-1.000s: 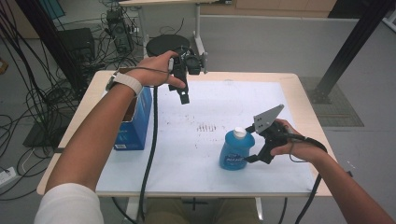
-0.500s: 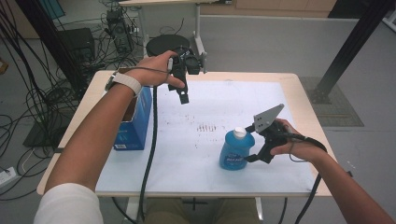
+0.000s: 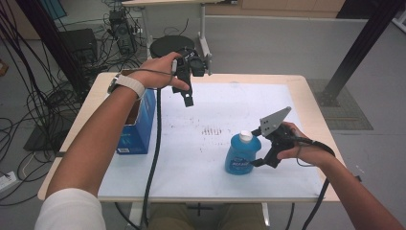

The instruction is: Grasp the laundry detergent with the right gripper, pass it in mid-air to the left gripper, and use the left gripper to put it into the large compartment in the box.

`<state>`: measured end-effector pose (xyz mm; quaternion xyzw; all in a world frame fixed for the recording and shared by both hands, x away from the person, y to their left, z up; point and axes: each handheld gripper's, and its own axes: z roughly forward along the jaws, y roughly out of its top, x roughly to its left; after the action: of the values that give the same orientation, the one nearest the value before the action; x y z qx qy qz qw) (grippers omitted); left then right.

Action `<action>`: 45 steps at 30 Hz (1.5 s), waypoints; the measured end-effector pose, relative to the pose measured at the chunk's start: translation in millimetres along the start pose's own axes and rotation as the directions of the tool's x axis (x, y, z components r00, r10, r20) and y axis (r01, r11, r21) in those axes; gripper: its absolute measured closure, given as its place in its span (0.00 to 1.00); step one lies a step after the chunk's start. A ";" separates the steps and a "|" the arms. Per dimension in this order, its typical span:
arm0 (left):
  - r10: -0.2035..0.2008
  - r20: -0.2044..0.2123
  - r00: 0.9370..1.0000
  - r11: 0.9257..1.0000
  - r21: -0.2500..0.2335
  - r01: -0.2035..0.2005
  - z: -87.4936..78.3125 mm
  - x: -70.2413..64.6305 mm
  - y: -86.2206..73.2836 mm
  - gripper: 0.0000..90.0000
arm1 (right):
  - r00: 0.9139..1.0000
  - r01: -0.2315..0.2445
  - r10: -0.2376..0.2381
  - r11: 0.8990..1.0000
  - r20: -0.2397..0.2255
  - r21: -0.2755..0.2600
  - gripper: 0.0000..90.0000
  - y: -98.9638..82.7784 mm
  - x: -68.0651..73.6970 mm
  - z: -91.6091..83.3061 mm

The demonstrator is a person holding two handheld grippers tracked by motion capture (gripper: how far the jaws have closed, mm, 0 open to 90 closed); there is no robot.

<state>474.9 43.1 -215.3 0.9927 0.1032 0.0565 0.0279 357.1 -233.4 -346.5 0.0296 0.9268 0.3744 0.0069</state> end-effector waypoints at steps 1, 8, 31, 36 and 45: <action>0.001 0.001 1.000 1.000 0.000 -0.001 -0.1 0.0 0.1 0.14 | 1.000 0.000 0.000 1.000 0.001 -0.001 0.05 -0.2 -0.1 0.1; 0.002 0.000 1.000 1.000 0.001 -0.002 -0.7 -0.3 -0.1 0.14 | 1.000 0.000 0.000 1.000 -0.003 -0.006 0.05 0.7 -0.6 2.1; -0.002 -0.006 1.000 1.000 -0.008 0.002 -1.0 -0.4 -2.4 0.14 | 1.000 0.000 0.000 1.000 -0.003 -0.012 0.05 1.6 -1.6 2.6; -0.002 -0.007 1.000 1.000 -0.008 0.002 -1.1 -0.4 -2.1 0.14 | 1.000 0.003 -0.003 1.000 0.000 -0.014 0.05 1.6 -1.6 2.1; 0.000 -0.006 1.000 1.000 -0.009 0.000 -0.6 0.0 -1.9 0.14 | 1.000 -0.002 0.002 1.000 0.000 -0.016 0.05 1.2 -1.8 2.3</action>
<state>474.5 45.0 -214.9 0.9923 0.1032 0.0598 0.0319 359.0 -231.0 -347.3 0.0303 0.9237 0.3818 0.0069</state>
